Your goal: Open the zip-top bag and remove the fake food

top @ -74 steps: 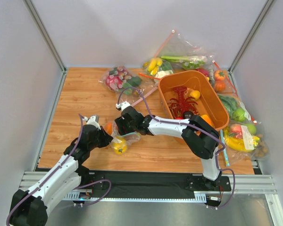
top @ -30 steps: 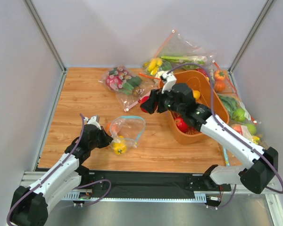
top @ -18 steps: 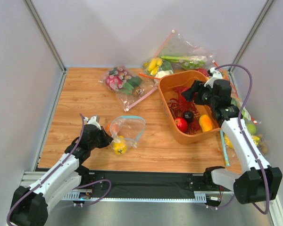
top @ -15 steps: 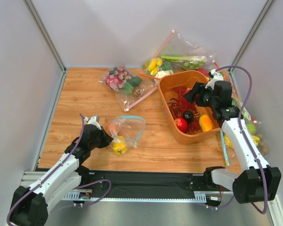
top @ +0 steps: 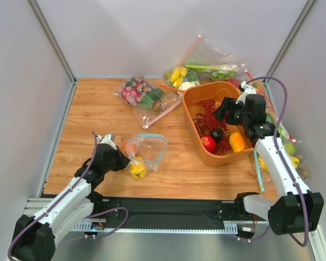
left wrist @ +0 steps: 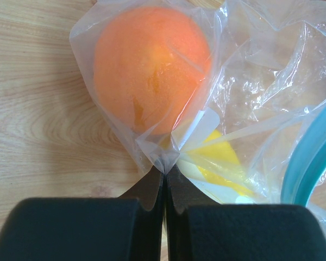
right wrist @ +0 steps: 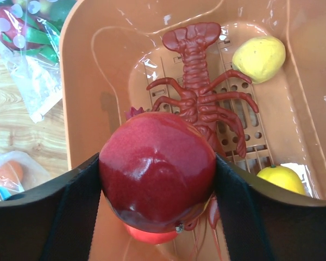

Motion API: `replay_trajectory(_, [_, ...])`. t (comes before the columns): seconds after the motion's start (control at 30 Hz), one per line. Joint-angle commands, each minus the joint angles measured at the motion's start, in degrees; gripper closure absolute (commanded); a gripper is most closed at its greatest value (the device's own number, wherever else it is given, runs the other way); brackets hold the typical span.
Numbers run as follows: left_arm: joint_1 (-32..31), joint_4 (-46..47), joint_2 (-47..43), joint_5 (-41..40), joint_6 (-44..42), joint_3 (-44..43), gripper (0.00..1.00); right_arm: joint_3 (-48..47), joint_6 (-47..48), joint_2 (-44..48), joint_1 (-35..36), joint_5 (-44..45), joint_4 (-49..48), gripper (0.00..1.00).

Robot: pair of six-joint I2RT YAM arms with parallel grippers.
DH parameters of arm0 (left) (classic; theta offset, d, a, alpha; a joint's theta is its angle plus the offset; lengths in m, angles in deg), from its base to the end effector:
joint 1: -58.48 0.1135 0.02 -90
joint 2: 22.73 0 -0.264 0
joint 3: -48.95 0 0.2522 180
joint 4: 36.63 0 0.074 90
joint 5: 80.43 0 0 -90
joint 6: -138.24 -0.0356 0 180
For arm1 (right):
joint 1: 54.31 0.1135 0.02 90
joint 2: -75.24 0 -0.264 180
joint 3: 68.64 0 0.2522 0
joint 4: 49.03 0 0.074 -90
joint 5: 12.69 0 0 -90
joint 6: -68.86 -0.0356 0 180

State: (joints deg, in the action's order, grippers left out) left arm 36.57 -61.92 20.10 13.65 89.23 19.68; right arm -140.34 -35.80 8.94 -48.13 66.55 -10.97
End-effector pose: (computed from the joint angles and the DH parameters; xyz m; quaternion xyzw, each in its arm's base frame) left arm 0.1446 -0.0609 0.1651 -0.1342 0.8915 -0.2525 0.3513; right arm 0.2545 0.0342 0.3202 0.0197 0.8745 0.1673 0.4549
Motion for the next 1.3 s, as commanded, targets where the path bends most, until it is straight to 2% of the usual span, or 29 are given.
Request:
replay_trajectory(0.0, [0.4, -1.0, -0.2, 0.8, -1.2, -1.8, 1.0, -0.1, 1.4, 0.4, 0.0, 1.5, 0.3, 0.23])
replay_trajectory(0.1, [0.4, -1.0, -0.4, 0.8, -1.3, -1.9, 1.0, -0.3, 1.9, 0.8, -0.1, 1.7, 0.5, 0.15])
replay_trajectory(0.3, [0.4, -1.1, -0.8, 1.2, -1.3, -1.7, 1.0, -1.5, 2.4, 1.4, 0.0, 2.7, 2.0, 0.08])
replay_trajectory(0.4, [0.4, -1.2, -1.1, 1.5, -1.3, -1.7, 1.0, -2.2, 2.1, 3.4, 1.0, 1.0, 2.1, 0.08])
replay_trajectory(0.5, [0.4, -1.3, -1.3, 1.7, -1.3, -1.7, 1.0, -4.1, 2.7, 4.3, 6.2, 2.0, 2.5, 0.09])
replay_trajectory(0.7, [0.4, -1.6, -1.6, 1.8, -1.2, -1.9, 1.0, -6.8, 1.6, 1.6, 21.8, 3.7, 2.3, 0.1])
replay_trajectory(0.83, [0.4, -1.9, -2.0, 1.7, -1.2, -1.7, 1.0, -8.2, 2.0, -2.5, 33.2, 0.3, -0.3, 0.11])
replay_trajectory(1.0, [0.4, -2.1, -1.9, 1.6, -1.1, -1.6, 1.0, -11.1, 2.7, -10.4, 42.6, -6.2, -2.8, 0.18])
replay_trajectory(1.13, [0.4, -2.3, -2.4, 1.4, -1.1, -1.5, 1.0, -12.0, 1.0, -17.0, 45.8, -9.3, -5.6, 0.33])
replay_trajectory(1.27, [0.4, -2.8, -2.7, 1.4, -1.0, -1.3, 1.0, -12.5, -0.2, -21.0, 46.2, -8.6, -6.8, 0.38])
